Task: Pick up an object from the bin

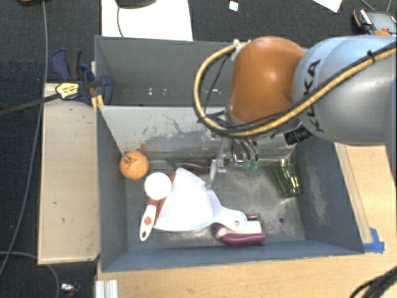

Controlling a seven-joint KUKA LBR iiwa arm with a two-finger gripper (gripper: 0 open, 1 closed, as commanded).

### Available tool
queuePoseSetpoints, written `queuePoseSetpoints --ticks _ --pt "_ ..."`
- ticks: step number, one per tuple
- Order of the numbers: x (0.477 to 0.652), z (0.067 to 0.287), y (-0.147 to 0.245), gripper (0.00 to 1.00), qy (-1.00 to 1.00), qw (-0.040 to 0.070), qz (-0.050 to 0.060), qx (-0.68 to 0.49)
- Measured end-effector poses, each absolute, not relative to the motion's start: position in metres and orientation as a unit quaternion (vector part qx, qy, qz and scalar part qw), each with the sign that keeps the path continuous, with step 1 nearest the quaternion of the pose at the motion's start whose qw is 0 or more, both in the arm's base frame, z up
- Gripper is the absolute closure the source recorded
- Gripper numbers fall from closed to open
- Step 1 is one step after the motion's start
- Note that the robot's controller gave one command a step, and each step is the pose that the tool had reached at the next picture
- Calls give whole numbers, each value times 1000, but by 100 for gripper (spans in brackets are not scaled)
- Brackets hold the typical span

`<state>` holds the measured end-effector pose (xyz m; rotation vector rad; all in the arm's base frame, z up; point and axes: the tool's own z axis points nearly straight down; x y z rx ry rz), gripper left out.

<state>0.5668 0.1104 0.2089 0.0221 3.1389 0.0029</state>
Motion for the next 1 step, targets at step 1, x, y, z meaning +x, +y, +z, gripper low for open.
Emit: queuePoseSetpoints --ticks 1 --pt "567 209 110 0 1000 1 1 7"
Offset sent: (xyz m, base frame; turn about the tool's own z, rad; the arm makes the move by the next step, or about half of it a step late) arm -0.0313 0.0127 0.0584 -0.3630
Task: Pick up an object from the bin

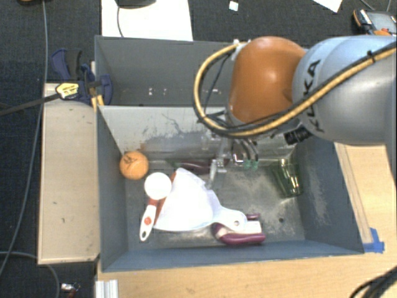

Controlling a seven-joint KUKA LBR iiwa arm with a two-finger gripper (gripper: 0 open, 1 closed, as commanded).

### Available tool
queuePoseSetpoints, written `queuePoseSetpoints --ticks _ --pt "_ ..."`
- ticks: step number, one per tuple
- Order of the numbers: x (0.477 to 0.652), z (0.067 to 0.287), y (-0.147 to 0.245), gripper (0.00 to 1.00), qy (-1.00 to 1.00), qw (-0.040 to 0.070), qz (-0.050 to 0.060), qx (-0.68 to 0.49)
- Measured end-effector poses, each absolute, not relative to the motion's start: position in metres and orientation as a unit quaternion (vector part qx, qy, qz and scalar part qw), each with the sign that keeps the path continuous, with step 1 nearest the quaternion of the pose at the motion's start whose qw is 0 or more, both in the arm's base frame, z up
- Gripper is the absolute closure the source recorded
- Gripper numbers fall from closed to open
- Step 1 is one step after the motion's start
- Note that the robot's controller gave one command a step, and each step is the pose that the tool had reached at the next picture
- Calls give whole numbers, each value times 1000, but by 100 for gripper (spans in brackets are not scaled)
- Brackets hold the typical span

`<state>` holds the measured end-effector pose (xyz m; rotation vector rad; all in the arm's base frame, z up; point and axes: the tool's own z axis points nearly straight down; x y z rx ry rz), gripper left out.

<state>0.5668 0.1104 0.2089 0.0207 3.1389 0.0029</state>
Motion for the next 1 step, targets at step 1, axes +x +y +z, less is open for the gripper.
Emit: queuePoseSetpoints --ticks 1 --pt "537 270 124 0 985 5 1 -172"
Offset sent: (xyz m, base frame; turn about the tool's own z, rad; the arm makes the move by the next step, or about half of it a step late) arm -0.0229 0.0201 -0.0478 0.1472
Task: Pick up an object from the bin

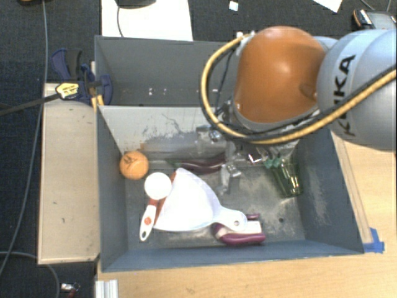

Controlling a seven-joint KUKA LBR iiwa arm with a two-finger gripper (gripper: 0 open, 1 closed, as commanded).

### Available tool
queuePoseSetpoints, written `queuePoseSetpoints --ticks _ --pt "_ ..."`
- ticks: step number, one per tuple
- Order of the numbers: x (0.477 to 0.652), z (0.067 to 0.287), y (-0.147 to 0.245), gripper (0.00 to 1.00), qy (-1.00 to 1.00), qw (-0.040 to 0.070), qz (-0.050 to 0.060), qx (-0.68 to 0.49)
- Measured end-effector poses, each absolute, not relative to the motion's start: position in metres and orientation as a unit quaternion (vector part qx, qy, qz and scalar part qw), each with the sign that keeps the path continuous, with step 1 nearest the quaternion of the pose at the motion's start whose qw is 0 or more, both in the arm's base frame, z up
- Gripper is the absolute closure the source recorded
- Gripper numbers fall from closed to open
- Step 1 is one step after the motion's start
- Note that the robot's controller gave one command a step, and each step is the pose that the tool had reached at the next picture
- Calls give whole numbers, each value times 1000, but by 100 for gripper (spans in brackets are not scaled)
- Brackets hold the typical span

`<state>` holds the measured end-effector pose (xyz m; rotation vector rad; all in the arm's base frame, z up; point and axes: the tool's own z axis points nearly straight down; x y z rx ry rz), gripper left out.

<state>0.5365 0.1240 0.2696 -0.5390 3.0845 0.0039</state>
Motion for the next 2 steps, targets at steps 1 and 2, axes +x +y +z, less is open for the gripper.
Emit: queuePoseSetpoints --ticks 1,2 --pt "543 186 128 0 998 4 2 55" --pt "538 195 116 0 1000 8 2 3"
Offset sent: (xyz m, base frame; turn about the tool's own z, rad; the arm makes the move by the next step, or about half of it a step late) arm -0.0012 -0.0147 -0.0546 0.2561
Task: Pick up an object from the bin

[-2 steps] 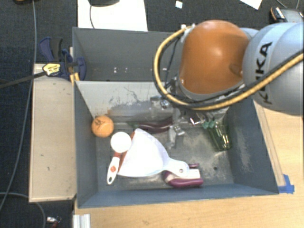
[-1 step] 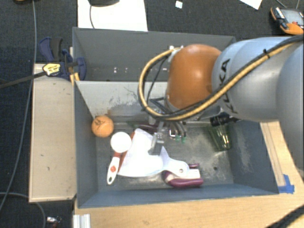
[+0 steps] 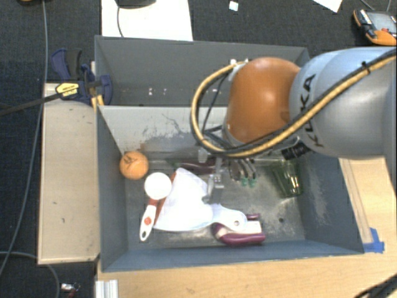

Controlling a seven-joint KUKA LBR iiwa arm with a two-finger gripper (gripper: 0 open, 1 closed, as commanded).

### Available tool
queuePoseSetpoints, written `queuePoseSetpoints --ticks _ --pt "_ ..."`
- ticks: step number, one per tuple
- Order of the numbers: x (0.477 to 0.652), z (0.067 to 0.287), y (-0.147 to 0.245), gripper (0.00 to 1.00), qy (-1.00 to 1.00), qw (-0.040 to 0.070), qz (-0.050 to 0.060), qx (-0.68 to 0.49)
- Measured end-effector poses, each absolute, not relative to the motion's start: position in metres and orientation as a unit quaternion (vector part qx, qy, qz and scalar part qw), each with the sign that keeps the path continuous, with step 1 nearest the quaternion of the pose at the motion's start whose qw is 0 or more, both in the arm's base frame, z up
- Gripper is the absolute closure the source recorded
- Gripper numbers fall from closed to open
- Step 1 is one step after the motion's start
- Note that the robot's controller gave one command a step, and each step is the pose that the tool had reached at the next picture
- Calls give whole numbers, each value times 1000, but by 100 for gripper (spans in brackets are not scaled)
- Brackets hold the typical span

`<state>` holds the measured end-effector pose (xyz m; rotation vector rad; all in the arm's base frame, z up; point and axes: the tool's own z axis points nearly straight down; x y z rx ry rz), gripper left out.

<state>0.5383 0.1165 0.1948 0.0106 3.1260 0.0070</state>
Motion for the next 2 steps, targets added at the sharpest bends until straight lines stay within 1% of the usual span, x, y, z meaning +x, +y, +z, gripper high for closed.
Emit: queuePoseSetpoints --ticks 1,2 --pt "532 176 128 0 996 3 2 84" --pt "521 168 79 0 993 9 3 115"
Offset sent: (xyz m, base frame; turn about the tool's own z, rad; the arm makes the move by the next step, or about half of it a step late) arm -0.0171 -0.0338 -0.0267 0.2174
